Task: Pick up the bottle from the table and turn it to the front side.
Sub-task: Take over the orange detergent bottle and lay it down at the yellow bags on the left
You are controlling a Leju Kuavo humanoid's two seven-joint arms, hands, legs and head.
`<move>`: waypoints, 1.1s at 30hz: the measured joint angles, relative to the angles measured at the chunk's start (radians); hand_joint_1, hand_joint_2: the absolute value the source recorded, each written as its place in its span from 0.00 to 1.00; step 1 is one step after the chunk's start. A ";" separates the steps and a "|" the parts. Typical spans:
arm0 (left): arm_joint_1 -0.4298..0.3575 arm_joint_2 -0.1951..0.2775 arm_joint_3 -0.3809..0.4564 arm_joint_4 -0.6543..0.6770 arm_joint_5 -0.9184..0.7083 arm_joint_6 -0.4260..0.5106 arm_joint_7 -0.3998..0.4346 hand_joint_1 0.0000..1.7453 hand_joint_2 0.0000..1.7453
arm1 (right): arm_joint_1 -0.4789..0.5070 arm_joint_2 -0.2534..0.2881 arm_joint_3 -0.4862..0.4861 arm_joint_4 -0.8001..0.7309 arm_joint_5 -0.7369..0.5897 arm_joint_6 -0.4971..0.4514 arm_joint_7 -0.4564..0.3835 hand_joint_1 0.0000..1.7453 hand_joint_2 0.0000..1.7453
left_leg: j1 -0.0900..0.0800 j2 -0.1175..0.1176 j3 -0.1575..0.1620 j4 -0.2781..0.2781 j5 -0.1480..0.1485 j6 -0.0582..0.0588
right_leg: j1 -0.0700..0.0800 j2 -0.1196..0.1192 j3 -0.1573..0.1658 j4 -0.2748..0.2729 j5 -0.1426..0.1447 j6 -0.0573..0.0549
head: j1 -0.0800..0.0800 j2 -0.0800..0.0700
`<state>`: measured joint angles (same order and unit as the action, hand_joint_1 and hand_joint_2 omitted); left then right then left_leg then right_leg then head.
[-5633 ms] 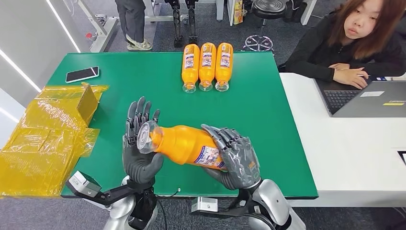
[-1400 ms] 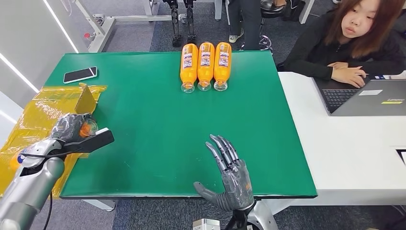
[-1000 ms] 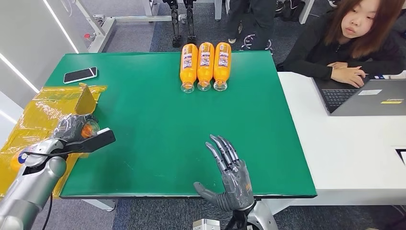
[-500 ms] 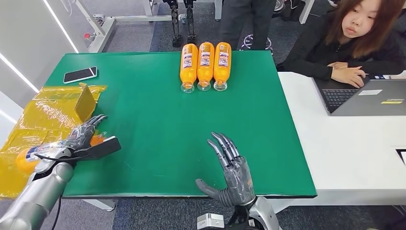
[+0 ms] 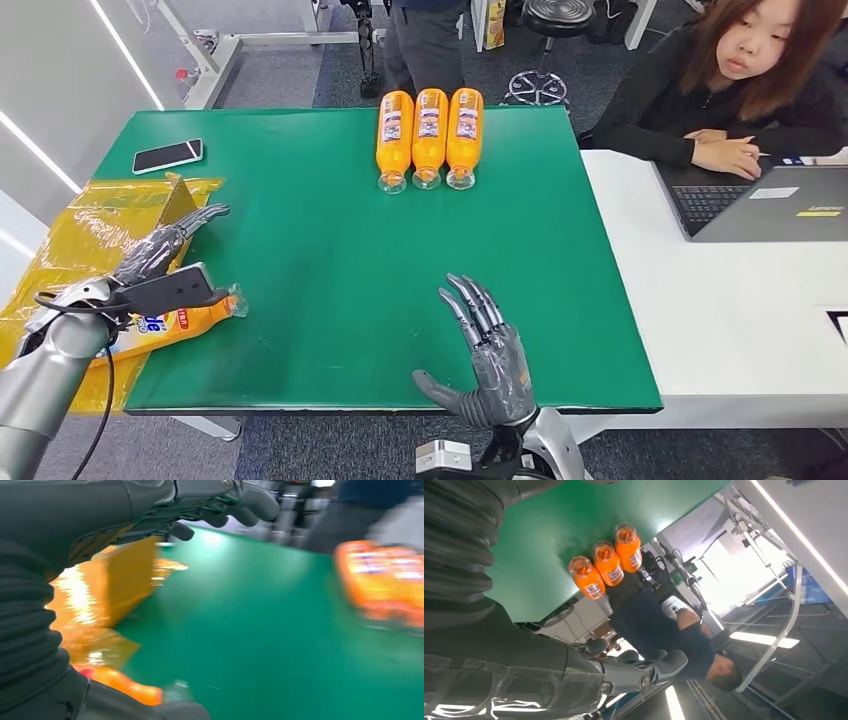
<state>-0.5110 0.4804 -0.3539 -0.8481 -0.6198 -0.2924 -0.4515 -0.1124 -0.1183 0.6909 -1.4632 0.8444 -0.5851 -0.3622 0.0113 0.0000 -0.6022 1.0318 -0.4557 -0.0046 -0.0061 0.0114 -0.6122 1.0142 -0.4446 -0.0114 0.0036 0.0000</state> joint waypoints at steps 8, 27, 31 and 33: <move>0.021 0.079 -0.034 -0.264 0.235 -0.118 -0.046 0.00 1.00 | -0.008 0.000 -0.003 0.001 -0.006 0.002 -0.009 0.00 1.00 | 0.000 0.000 0.000 0.000 0.000 0.000 | 0.000 0.000 0.000 0.000 0.000 0.000 | 0.000 0.000; 0.336 -0.425 -0.073 -0.589 0.325 0.377 -0.247 0.00 1.00 | 0.144 -0.003 -0.082 -0.200 -0.086 -0.084 -0.074 0.00 1.00 | -0.002 -0.001 0.000 0.001 -0.004 0.004 | -0.003 -0.002 0.001 -0.002 -0.001 0.003 | 0.000 0.000; 0.378 -0.513 -0.080 -0.590 0.431 0.366 -0.250 0.00 1.00 | 0.168 0.037 -0.130 -0.245 -0.124 -0.085 -0.164 0.00 1.00 | -0.002 -0.001 0.000 0.001 -0.004 0.004 | -0.003 -0.001 0.001 -0.002 -0.002 0.003 | 0.000 0.000; 0.395 -0.548 -0.093 -0.590 0.444 0.388 -0.250 0.00 1.00 | 0.181 0.065 -0.167 -0.261 -0.159 -0.085 -0.241 0.00 1.00 | -0.002 -0.001 0.000 0.001 -0.004 0.004 | -0.003 -0.002 0.001 -0.002 -0.002 0.003 | 0.000 0.000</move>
<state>-0.1158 -0.0675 -0.4473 -1.4385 -0.1755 0.0956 -0.7012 0.0688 -0.0534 0.5238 -1.7244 0.6856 -0.6703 -0.6032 0.0092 -0.0011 -0.6022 1.0326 -0.4599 -0.0005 -0.0088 0.0098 -0.6110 1.0118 -0.4461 -0.0085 0.0034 -0.0001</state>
